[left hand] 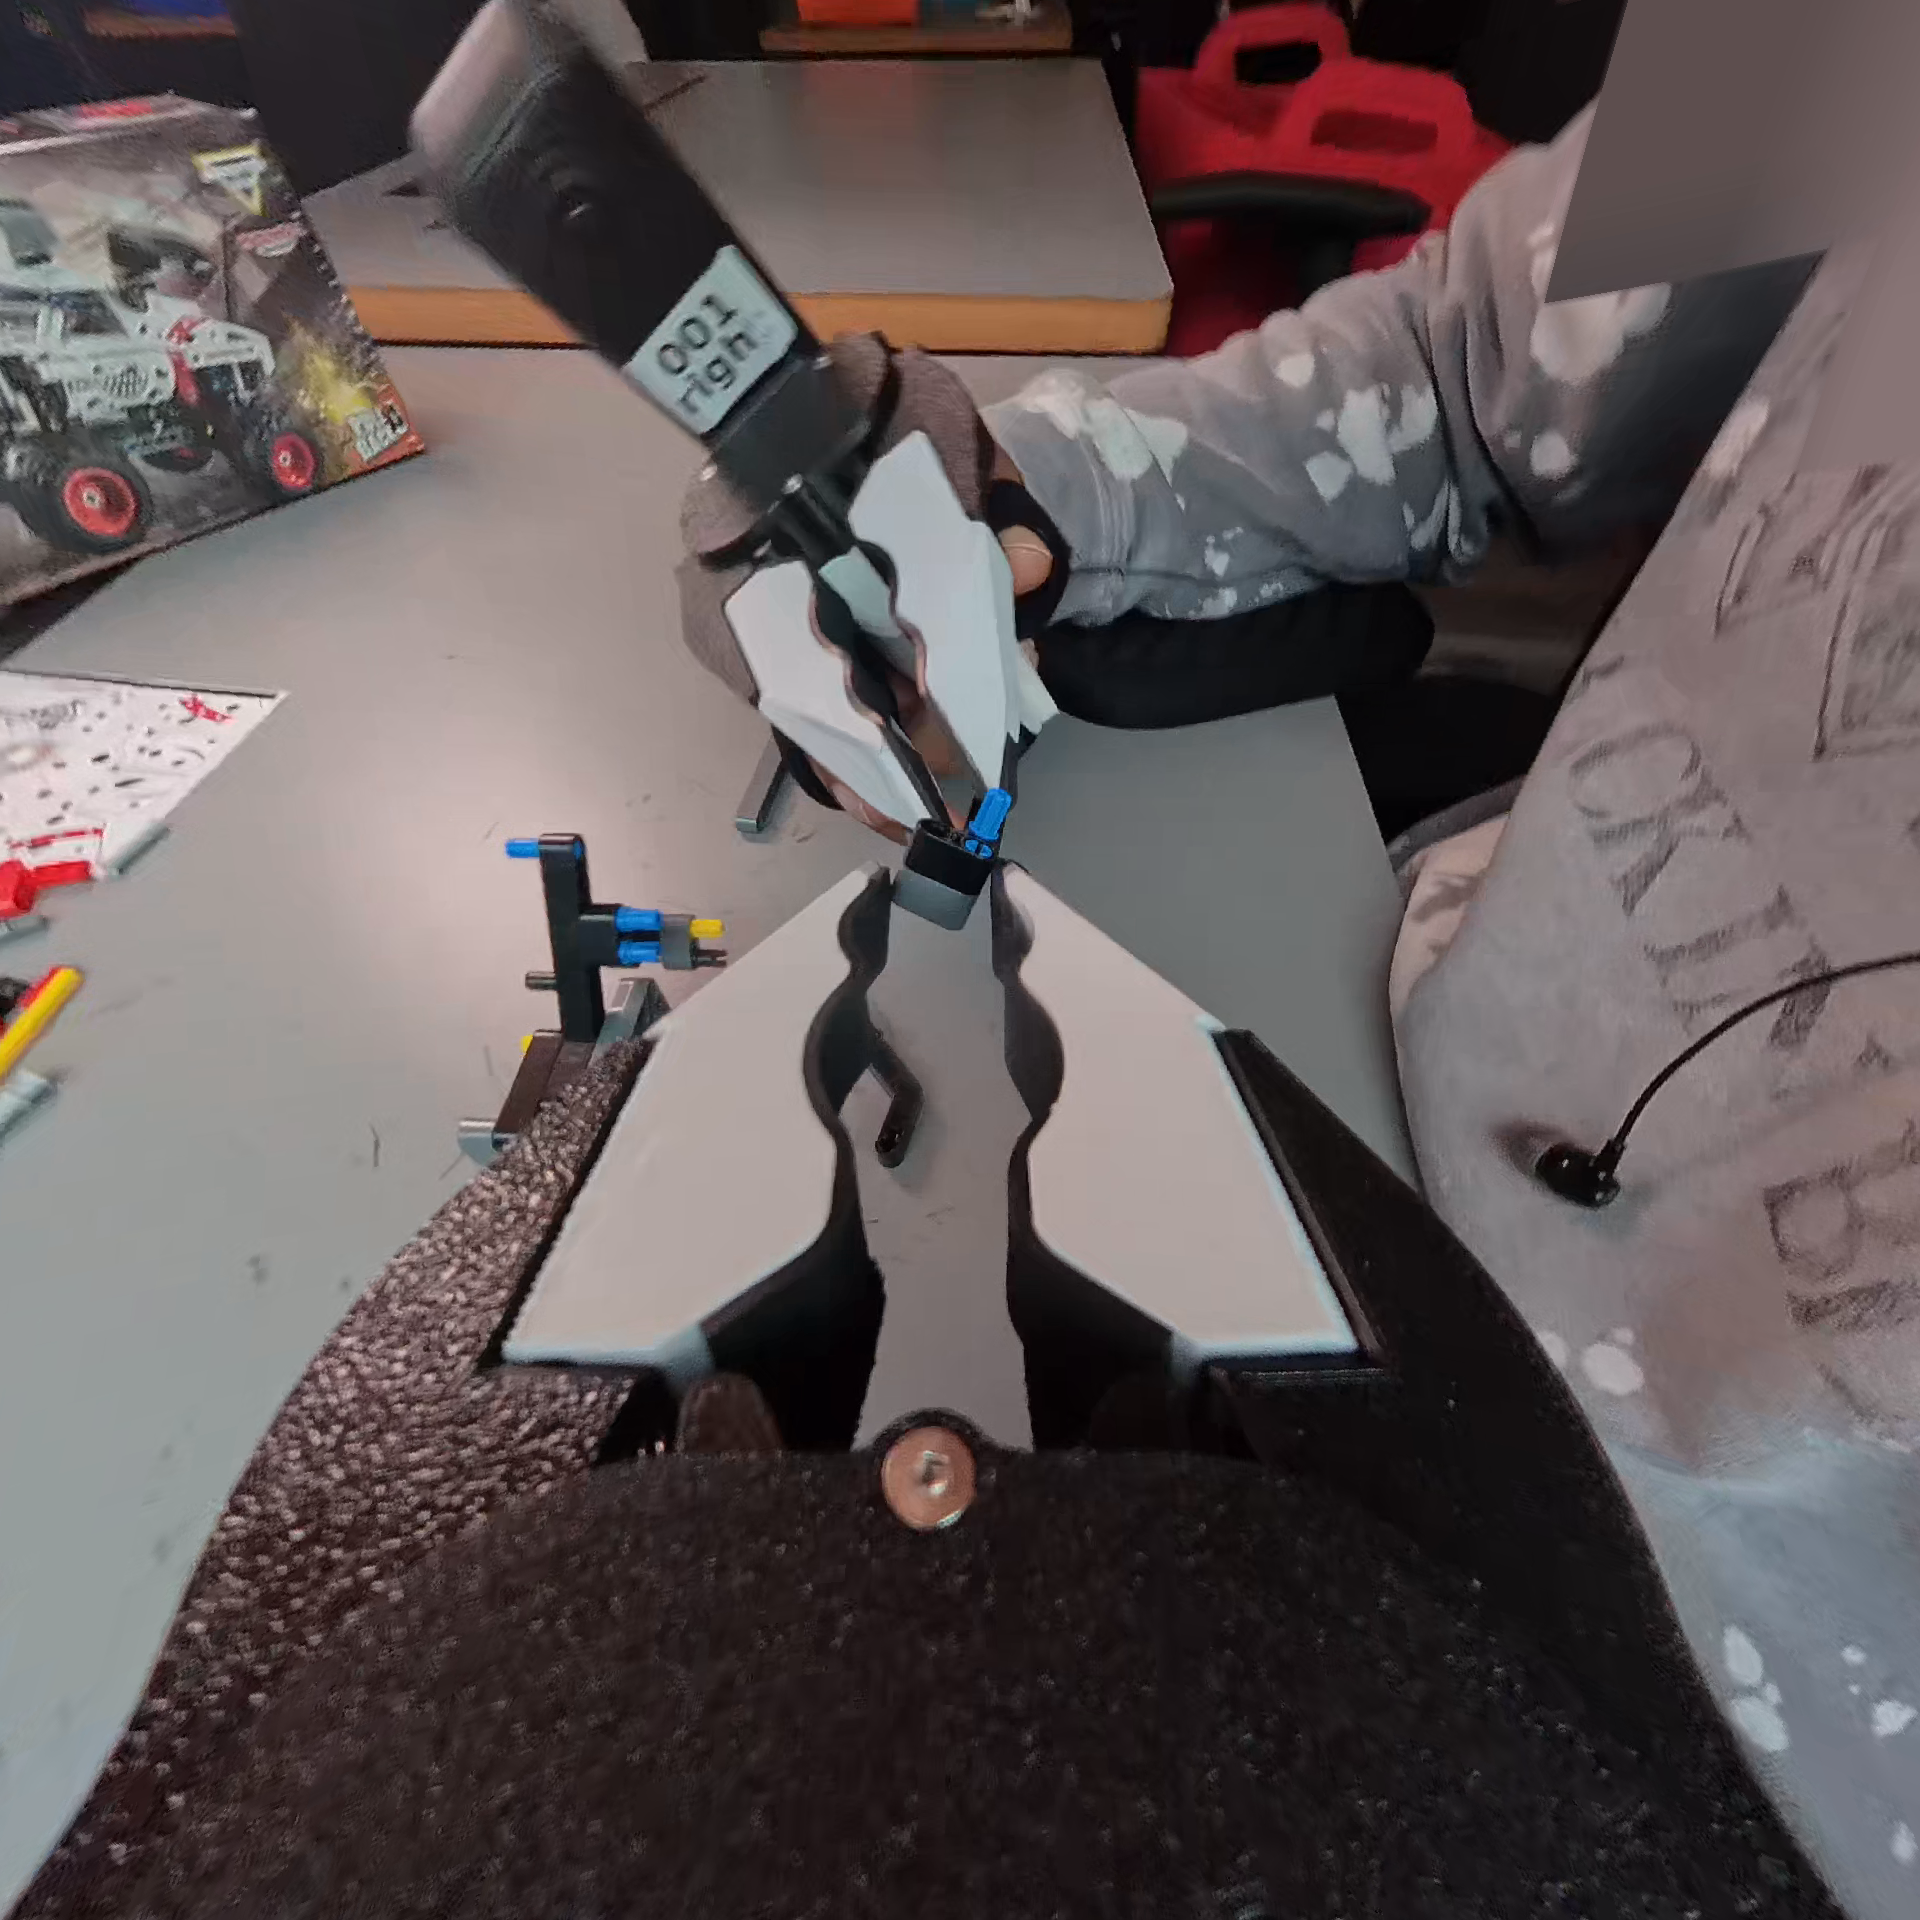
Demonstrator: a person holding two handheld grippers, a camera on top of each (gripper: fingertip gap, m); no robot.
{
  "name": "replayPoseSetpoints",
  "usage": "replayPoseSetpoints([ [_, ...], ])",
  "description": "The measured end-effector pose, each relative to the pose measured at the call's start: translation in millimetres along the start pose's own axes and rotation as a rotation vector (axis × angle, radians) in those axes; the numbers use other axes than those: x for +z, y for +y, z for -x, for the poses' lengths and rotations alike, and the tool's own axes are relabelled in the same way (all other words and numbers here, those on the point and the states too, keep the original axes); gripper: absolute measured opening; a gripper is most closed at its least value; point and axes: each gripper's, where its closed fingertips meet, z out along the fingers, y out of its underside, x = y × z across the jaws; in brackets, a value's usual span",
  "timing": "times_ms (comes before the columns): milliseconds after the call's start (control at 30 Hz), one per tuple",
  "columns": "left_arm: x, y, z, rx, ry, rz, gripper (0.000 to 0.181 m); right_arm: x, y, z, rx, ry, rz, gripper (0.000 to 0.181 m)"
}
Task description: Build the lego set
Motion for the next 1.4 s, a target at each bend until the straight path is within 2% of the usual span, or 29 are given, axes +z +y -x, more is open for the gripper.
replayPoseSetpoints([
  [133, -12.6, -11.7, 29.3, -0.417, 0.026, -0.144, 0.018, -8.8, -38.0, 1.0, -0.446, 0.251, -0.136, 0.023],
  [200, -16.3, -13.9, 38.4, -0.595, 0.073, -0.203, 0.017, -8.1, -42.5, -1.9, -0.734, 0.435, -0.075, 0.027],
  [300, -18.2, -18.0, 41.5, -0.715, 0.143, -0.255, 0.017, -7.0, -43.0, -16.8, -1.085, 0.691, 0.076, 0.027],
  [467, -17.3, -20.6, 39.0, -0.768, 0.194, -0.271, 0.017, -9.9, -50.1, -17.7, -1.265, 0.815, 0.119, 0.01],
  [600, -17.0, -20.7, 38.3, -0.776, 0.203, -0.27, 0.017, -9.9, -50.1, -16.8, -1.303, 0.834, 0.141, 0.009],
  [667, -16.7, -20.2, 38.3, -0.764, 0.198, -0.265, 0.016, -10.3, -49.5, -17.6, -1.264, 0.828, 0.133, 0.009],
  [733, -17.5, -22.1, 36.8, -0.691, 0.175, -0.26, 0.016, -11.4, -53.0, -15.6, -1.127, 0.782, 0.048, 0.009],
  [800, -18.8, -23.9, 36.1, -0.582, 0.125, -0.245, 0.03, -13.9, -55.7, -14.9, -0.927, 0.703, -0.043, 0.008],
  [867, -21.0, -24.6, 38.0, -0.473, 0.057, -0.228, 0.035, -18.2, -59.1, -16.6, -0.714, 0.623, -0.121, 0.008],
  [1067, -24.2, -17.5, 42.2, -0.111, -0.151, -0.126, 0.037, -13.0, -46.7, -16.6, 0.012, 0.254, -0.208, 0.008],
  [1200, -20.6, -18.6, 30.5, 0.031, -0.158, -0.097, 0.036, -7.4, -36.1, -12.5, 0.189, 0.114, -0.204, 0.008],
  [1400, -11.5, -9.4, 19.3, 0.151, -0.153, -0.021, 0.021, -3.2, -28.0, -16.3, 0.319, 0.056, -0.197, 0.008],
])
